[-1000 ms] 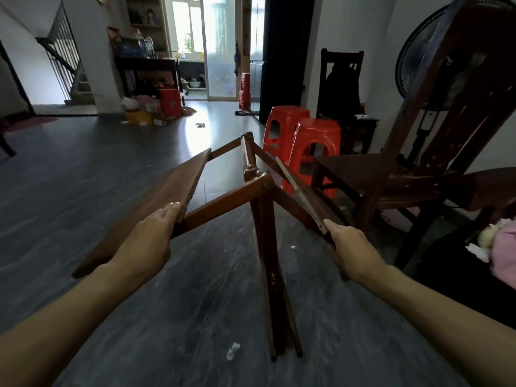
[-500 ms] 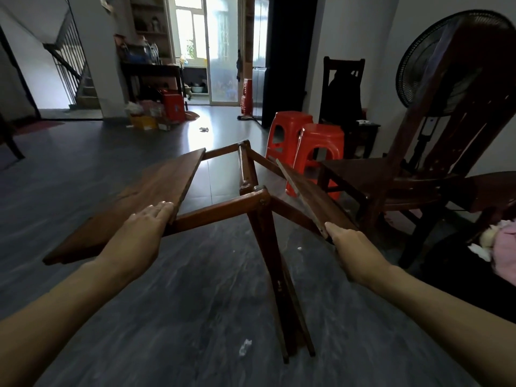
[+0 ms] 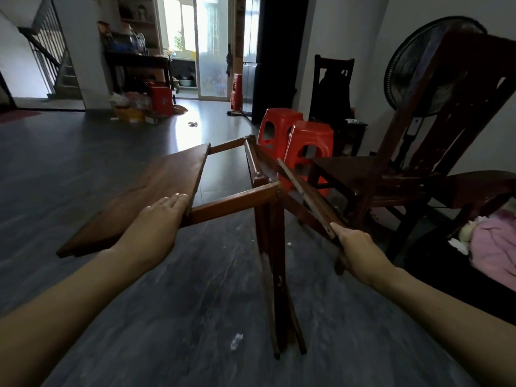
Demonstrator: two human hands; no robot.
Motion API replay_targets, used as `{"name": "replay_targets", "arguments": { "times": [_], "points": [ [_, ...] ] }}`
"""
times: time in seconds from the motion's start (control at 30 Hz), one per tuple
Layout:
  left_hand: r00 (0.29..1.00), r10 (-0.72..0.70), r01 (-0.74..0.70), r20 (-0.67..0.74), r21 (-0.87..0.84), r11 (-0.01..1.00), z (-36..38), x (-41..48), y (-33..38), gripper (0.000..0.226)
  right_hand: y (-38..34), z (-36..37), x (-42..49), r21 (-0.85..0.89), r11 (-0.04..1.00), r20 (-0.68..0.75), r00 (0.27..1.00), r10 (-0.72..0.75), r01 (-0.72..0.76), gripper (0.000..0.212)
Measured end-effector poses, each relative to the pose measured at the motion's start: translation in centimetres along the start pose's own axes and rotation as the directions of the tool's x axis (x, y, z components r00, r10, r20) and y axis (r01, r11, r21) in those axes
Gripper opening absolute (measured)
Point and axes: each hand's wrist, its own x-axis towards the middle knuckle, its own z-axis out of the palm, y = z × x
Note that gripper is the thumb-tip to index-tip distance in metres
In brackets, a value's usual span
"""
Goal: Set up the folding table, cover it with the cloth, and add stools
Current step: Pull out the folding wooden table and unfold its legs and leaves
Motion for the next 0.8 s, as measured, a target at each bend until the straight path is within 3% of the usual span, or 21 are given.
{"name": "replay_targets", "arguments": {
  "times": [0.37,0.8],
  "points": [
    [0.994,0.102,-0.097,0.043,-0.106,0.99,2.6,1.4,0.1,0.073,-0.9,2.4,-1.8,0.134,0.987,-0.03,0.996,0.09,-0.085,0.026],
    [0.985,0.16,-0.152,0.06,-0.116,0.982,3.6,1.2,-0.4,0.072,-1.1,3.2,-3.0,0.06,0.987,-0.015,0.989,0.149,-0.148,0.024]
  ]
}}
